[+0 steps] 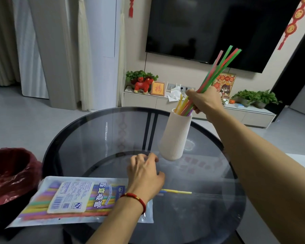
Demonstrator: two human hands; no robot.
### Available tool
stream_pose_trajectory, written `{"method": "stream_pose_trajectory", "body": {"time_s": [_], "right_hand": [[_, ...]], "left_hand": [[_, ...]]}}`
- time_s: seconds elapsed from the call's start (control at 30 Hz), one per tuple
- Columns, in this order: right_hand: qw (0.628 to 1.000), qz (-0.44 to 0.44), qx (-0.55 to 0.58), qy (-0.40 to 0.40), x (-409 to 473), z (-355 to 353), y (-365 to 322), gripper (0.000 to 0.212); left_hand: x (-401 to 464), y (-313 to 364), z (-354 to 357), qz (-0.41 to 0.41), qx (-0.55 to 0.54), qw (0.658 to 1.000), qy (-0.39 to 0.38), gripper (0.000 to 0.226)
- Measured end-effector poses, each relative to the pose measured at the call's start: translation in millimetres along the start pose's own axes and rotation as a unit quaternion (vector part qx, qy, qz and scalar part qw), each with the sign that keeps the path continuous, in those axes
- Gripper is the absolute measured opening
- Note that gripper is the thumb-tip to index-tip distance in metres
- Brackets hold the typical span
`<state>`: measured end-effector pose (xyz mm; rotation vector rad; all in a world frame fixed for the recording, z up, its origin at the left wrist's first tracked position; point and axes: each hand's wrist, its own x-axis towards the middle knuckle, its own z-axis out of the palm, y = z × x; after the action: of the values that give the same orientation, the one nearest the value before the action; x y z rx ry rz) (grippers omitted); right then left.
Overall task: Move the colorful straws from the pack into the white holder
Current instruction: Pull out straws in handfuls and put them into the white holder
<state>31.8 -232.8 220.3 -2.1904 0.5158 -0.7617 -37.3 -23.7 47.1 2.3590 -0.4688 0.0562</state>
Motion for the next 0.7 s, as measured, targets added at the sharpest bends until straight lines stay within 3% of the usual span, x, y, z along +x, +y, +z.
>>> {"method": "stream_pose_trajectory", "body": {"time_s": [0.2,0.33,0.43,0.5,0.6,0.7], "right_hand": [[0.999,-0.033,-0.008,-0.003,-4.5,-5.9,-7.6,0.035],[0.998,-0.056,-0.008,0.042,-4.7,-3.2,-8.4,0.032],[0.971,-0.149,-0.166,0.084,-9.3,3.4,-0.4,0.042],[0.956,-0.183,-0.228,0.031,-14.8,10.8,7.1,0.051],[0.955,-0.186,-0.212,-0.087,-19.0,16.7,14.6,0.057],[0.959,-0.228,-0.162,-0.038,-23.0,9.5,9.7,0.051]], "left_hand": [[-1.4,1.1,-2.8,-0.001,0.005,1.000,-0.008,0.037],[-1.9,1.2,-3.2,-0.002,0.003,1.000,-0.014,0.038],[-2.1,0.6,-3.8,-0.003,-0.001,1.000,-0.019,0.038],[-2.1,1.1,-4.5,-0.002,0.001,1.000,-0.021,0.037],[-2.3,1.0,-4.7,0.007,-0.001,1.000,-0.022,0.037],[-3.4,-2.8,-5.1,0.024,-0.011,0.999,-0.023,0.038]]}}
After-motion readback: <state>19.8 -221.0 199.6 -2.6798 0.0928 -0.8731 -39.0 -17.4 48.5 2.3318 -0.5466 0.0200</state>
